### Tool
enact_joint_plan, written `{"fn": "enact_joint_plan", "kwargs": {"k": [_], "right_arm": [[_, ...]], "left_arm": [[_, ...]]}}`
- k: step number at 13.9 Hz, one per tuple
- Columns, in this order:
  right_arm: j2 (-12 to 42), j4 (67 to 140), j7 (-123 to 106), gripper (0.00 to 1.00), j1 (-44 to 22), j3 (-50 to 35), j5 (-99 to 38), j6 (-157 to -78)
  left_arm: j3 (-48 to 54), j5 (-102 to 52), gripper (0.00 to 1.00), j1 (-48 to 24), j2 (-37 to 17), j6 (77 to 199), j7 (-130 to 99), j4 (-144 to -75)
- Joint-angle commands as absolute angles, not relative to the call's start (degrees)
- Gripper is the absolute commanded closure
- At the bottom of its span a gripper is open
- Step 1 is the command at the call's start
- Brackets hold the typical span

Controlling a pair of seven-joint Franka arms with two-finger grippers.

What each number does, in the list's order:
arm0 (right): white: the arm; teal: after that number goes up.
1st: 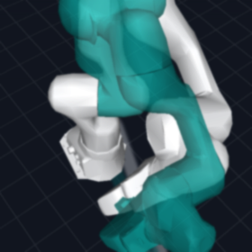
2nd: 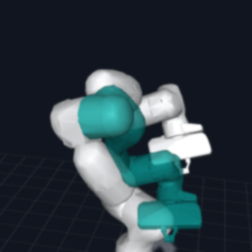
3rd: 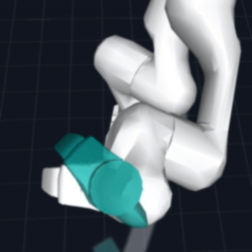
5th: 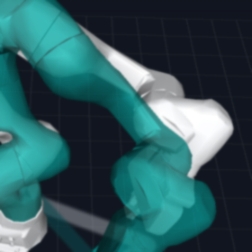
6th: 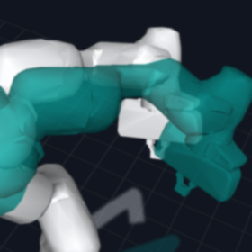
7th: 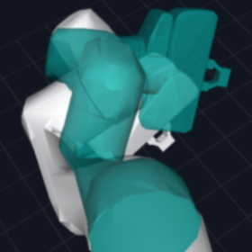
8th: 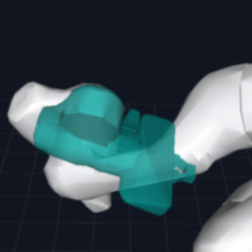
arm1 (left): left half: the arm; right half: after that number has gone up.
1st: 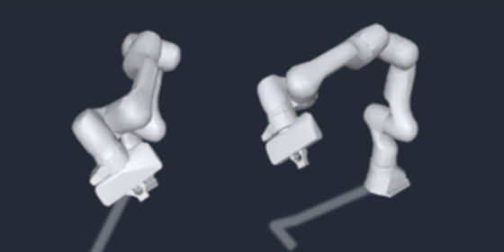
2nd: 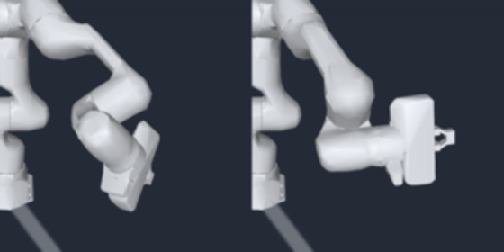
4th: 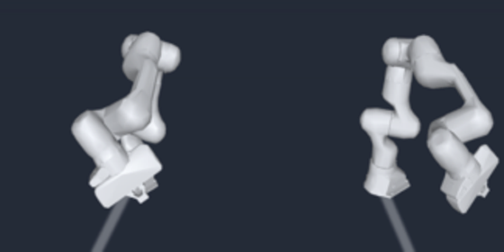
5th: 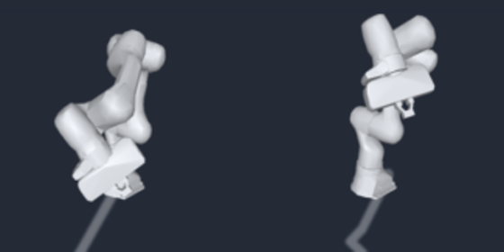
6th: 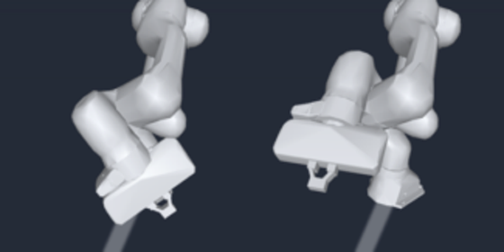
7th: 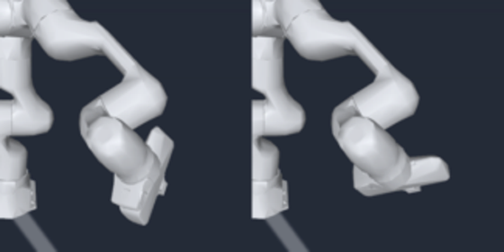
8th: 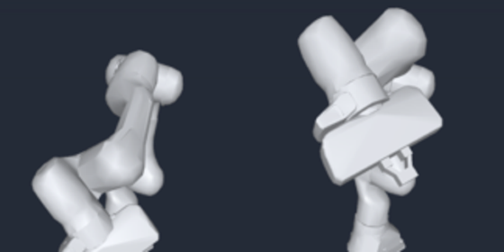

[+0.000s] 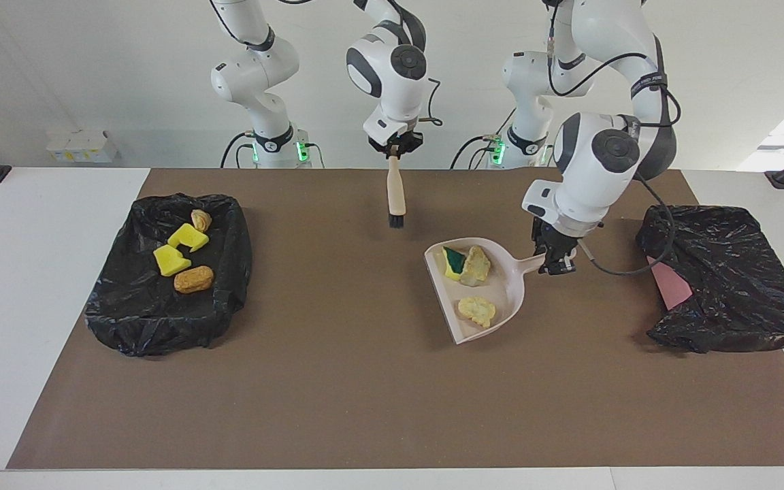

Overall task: Sweep and dump trash in bin
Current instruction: 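Carry the loaded dustpan to the black bag nearest the left arm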

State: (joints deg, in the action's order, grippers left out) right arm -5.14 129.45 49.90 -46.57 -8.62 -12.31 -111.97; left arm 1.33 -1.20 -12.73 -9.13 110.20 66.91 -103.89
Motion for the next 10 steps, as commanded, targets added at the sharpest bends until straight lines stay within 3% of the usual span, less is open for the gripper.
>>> {"fn": "enact_joint_plan", "kwargs": {"k": [1, 3, 10], "right_arm": [[-1.60, 130.69, 53.33, 1.00, -50.51, -8.61, -14.23, -119.67], [1.39, 130.69, 53.00, 1.00, -51.50, -8.61, -15.99, -124.70], [2.63, 131.57, 40.43, 1.00, -49.93, -8.53, -22.58, -124.72]], "left_arm": [[1.32, -2.11, 1.00, -9.68, -6.33, 105.92, 73.01, -101.61], [1.23, -2.11, 1.00, -6.52, -6.24, 104.51, 77.93, -100.20], [1.23, -0.80, 1.00, 3.50, -6.59, 102.22, 90.24, -97.82]]}}
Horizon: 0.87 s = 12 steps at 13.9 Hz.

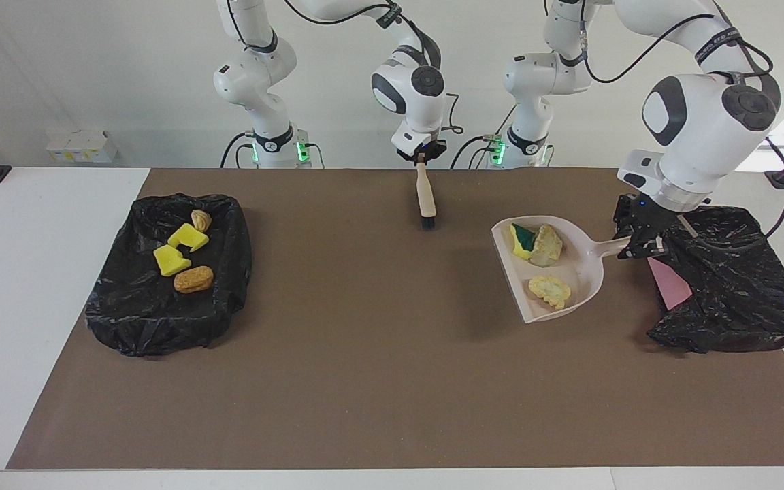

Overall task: Sweep and dump trash in bin
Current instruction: 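Carry the loaded dustpan to the black bag nearest the left arm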

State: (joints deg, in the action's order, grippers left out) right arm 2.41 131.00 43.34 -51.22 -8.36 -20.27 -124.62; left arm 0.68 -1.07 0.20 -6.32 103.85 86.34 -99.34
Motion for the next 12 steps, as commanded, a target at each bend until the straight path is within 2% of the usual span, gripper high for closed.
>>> {"fn": "enact_joint_plan", "kwargs": {"k": [1, 2, 3, 4, 5, 9, 12], "right_arm": [[4.38, 131.31, 40.95, 1.00, -49.92, -8.53, -23.02, -125.06], [5.26, 131.22, 41.13, 0.99, -50.27, -8.53, -23.03, -126.20], [5.53, 131.22, 41.39, 0.93, -50.27, -8.53, -23.03, -126.91], [5.71, 130.96, 41.92, 0.85, -50.27, -8.53, -23.03, -127.09], [6.23, 130.52, 41.92, 0.70, -50.01, -8.53, -23.03, -126.92], [7.04, 126.13, 41.93, 0.39, -46.95, -8.17, -22.85, -121.83], [6.77, 122.44, 41.84, 0.30, -45.18, -8.00, -21.71, -116.03]], "left_arm": [[1.32, -0.44, 1.00, 5.69, -6.77, 102.13, 92.87, -97.21], [1.41, 0.08, 1.00, 7.80, -6.94, 102.22, 95.08, -96.77], [1.32, 0.44, 1.00, 9.82, -6.94, 102.48, 96.75, -96.68], [1.32, 0.70, 1.00, 11.67, -6.94, 102.74, 98.86, -96.77], [1.32, 1.92, 1.00, 13.43, -6.94, 103.44, 101.84, -96.68], [1.32, 6.93, 1.00, 21.25, -7.99, 105.46, 108.96, -94.92], [1.32, 12.19, 1.00, 26.10, -10.19, 109.50, 116.96, -91.86]]}}
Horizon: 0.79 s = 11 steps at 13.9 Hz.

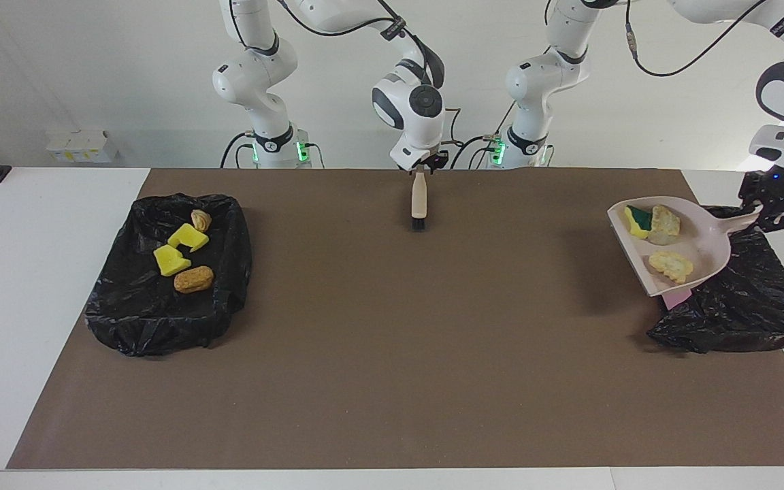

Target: Sweep and dump trash in bin

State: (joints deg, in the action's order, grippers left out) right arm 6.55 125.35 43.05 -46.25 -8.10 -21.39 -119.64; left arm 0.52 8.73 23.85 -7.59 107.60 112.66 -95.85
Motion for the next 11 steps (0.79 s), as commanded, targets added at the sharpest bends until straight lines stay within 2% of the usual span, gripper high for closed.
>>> {"fn": "enact_joint_plan", "kwargs": {"k": [1, 2, 4, 5, 9, 11], "right_arm": [[6.25, 122.26, 41.84, 0.26, -44.39, -7.91, -21.53, -115.49], [4.67, 122.34, 41.84, 0.23, -43.25, -7.91, -20.92, -115.40], [0.11, 122.69, 41.92, 0.10, -39.23, -7.91, -18.29, -113.04], [-2.00, 122.61, 41.92, 0.00, -36.50, -7.91, -17.24, -110.94], [-9.04, 120.95, 39.38, 0.00, -28.23, -7.91, -5.03, -106.70], [-10.54, 115.79, 35.44, 0.00, -22.09, -8.00, -4.83, -102.42]], "left_arm": [[1.32, 14.74, 1.00, 26.02, -10.28, 111.25, 117.33, -91.85], [1.14, 17.72, 1.00, 26.19, -10.28, 113.01, 117.07, -91.85], [1.14, 22.13, 1.00, 26.37, -10.02, 115.65, 115.76, -92.89], [1.06, 24.15, 1.00, 26.37, -9.58, 116.97, 114.10, -94.12], [1.23, 38.11, 1.00, 24.70, -5.90, 120.84, 101.45, -101.31], [1.14, 46.18, 1.00, 24.00, -2.39, 125.75, 96.97, -107.55]]}}
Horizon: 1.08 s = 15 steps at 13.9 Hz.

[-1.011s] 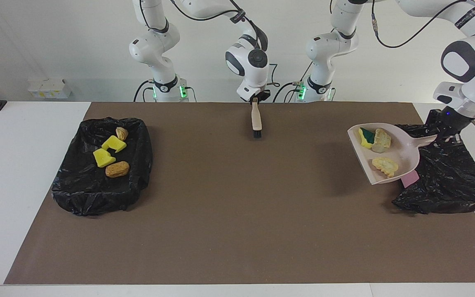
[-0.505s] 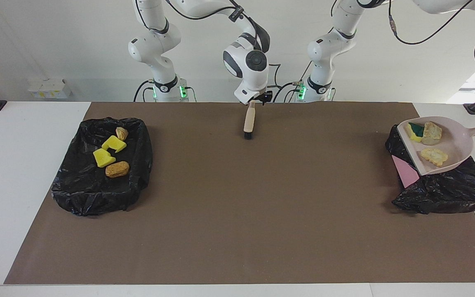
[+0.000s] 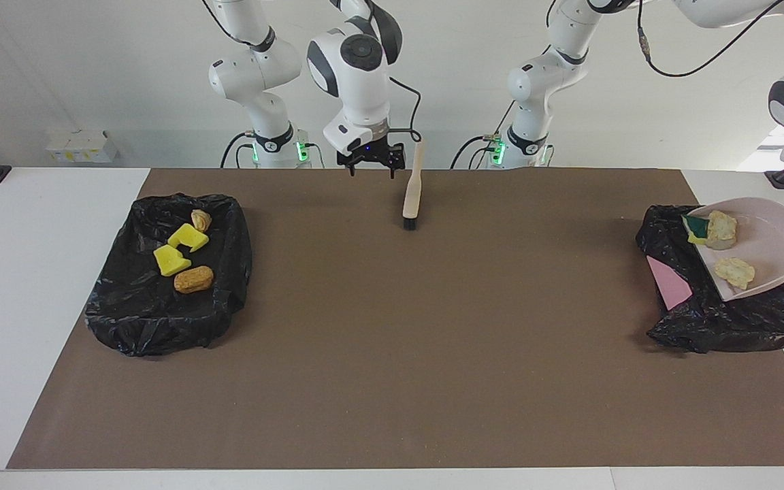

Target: Sweep and dump trash in bin

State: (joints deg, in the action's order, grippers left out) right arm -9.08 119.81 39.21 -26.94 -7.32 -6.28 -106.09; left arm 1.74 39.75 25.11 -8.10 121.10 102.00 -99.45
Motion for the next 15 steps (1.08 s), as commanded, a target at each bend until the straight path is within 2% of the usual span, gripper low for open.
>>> {"fn": "enact_joint_plan", "kwargs": {"k": [1, 3, 7, 11, 15], "right_arm": [[-10.29, 112.01, 33.16, 0.00, -19.36, -7.91, -4.83, -98.91], [-10.28, 106.98, 31.47, 0.00, -14.96, -7.82, -3.96, -94.67], [-8.62, 100.12, 28.76, 0.00, -10.29, -7.38, 5.44, -93.52], [-2.21, 88.79, 22.95, 0.00, -5.55, -6.50, 5.80, -86.15], [-0.88, 86.40, 21.45, 0.00, -2.81, -6.24, 5.71, -85.08]], "left_arm": [[1.23, 51.28, 1.00, 23.99, -0.89, 126.47, 92.68, -109.75], [1.58, 57.63, 1.00, 23.82, -0.70, 125.78, 91.41, -109.43], [1.50, 63.46, 1.00, 24.43, -0.44, 125.77, 91.32, -107.15], [1.67, 61.44, 1.00, 24.26, 1.23, 125.60, 91.23, -106.17], [1.41, 56.95, 1.00, 24.00, 1.67, 122.71, 90.19, -105.82]]}}
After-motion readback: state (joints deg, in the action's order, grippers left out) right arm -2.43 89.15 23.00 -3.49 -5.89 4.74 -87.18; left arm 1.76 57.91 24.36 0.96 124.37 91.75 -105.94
